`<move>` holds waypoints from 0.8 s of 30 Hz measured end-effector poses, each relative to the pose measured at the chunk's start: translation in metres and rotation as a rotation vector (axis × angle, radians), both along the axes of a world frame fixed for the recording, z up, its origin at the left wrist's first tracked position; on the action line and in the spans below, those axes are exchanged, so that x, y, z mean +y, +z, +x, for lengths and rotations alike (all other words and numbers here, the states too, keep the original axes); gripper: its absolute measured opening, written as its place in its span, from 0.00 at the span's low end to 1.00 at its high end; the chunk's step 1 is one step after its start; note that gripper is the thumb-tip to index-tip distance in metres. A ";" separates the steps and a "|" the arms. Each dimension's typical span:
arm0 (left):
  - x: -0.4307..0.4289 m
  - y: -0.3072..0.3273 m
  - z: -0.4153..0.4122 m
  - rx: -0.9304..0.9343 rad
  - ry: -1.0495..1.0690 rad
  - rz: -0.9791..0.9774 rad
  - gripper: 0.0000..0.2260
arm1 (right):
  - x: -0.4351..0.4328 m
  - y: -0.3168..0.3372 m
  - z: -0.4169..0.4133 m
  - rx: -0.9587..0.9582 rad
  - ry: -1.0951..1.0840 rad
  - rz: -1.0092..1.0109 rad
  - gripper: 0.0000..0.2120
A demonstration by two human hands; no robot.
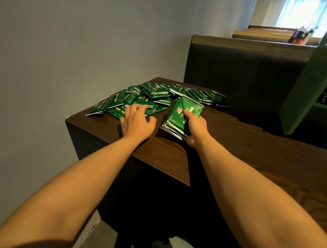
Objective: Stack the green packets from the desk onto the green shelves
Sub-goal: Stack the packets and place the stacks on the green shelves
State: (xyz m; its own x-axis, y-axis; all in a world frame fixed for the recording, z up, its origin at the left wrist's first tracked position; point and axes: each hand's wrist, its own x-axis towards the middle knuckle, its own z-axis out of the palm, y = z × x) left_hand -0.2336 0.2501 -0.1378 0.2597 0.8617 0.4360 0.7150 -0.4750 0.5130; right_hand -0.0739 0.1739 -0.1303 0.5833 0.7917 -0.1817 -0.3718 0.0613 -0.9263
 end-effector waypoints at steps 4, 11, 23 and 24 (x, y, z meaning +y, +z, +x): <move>0.014 -0.008 -0.009 0.256 0.161 -0.247 0.37 | 0.002 -0.005 0.005 -0.050 0.015 -0.006 0.15; 0.013 -0.011 -0.003 0.364 0.141 -0.103 0.29 | 0.007 -0.010 0.008 -0.047 0.036 0.044 0.13; 0.006 -0.006 -0.003 0.295 -0.171 0.059 0.22 | -0.001 -0.006 0.011 0.032 0.005 -0.073 0.23; 0.005 -0.003 -0.002 0.343 -0.187 0.063 0.24 | 0.000 -0.006 0.012 0.041 0.017 -0.055 0.21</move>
